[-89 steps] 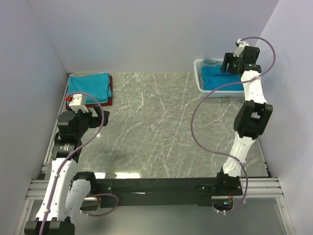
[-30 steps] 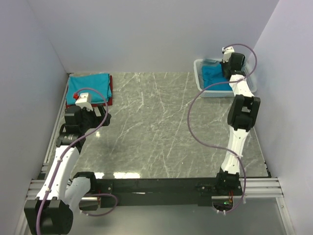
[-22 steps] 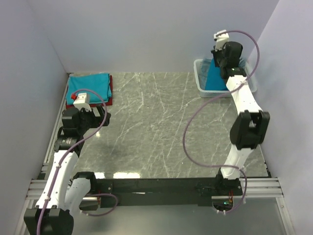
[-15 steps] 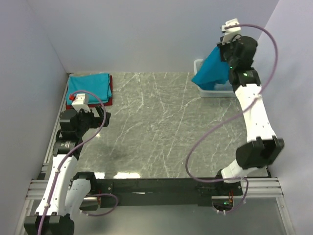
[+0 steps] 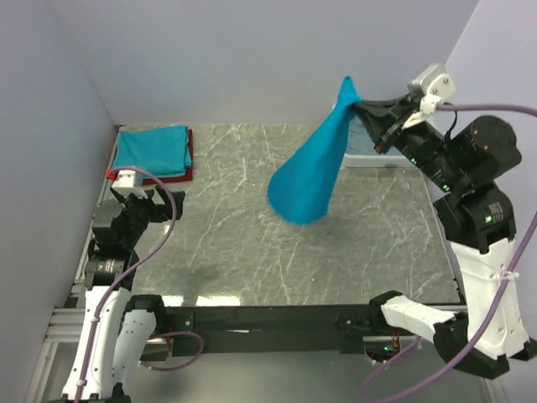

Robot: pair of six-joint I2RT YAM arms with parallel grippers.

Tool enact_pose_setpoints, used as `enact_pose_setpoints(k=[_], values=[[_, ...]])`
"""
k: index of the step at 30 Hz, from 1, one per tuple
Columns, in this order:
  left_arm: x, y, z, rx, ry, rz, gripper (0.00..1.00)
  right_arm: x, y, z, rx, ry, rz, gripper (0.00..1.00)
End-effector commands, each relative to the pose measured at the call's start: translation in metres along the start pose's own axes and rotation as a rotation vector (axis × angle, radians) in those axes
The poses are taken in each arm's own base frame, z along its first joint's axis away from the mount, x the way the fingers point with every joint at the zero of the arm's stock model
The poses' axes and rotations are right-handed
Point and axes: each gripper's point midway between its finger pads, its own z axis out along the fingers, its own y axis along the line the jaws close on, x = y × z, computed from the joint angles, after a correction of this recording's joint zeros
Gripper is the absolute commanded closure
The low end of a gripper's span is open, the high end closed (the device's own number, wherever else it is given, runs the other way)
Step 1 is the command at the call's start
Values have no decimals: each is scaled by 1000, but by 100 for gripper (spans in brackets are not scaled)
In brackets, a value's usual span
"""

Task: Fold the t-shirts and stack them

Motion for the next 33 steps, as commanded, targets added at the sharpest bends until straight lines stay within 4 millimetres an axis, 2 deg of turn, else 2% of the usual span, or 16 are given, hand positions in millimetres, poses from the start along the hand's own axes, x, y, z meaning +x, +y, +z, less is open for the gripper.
enact_pose_setpoints(k=[1,2,3,5,7,9,10,11,14,16,17,20,21,25,30,33], values=[[-19,-3,-2,3,-65,27,0,64,11,20,-16,123,139,100],[-18,-4,-2,12,-60,27,0,85,-3,26,64,164,155,88],[-17,-6,-1,22,-56,23,1,113,-31,27,212,237,137,61],[-14,-10,2,53,-43,20,1,187,-50,36,313,443,138,37],[-6,-21,6,123,-6,1,0,248,-51,24,313,583,213,28],[4,-37,9,196,41,-29,1,264,-42,22,262,548,245,28],[12,-38,15,208,77,-46,1,296,-28,10,228,602,262,28],[16,-40,18,221,97,-52,1,293,-21,3,188,582,232,27],[31,-56,25,324,176,-70,1,308,49,-18,-235,573,189,28],[40,-64,27,389,222,-86,1,309,125,-58,-642,561,272,31],[42,-66,27,401,232,-89,2,315,148,-70,-823,502,127,34],[45,-62,29,376,247,-81,5,338,203,-102,-1022,549,80,35],[46,-60,29,366,245,-74,5,345,208,-94,-1017,523,0,35],[38,-43,29,256,202,-32,7,380,254,-116,-1163,579,-252,34],[24,-21,26,118,130,-5,7,391,313,-141,-1374,551,-405,37],[16,-22,21,115,91,4,7,415,327,-155,-1425,618,-437,46]])
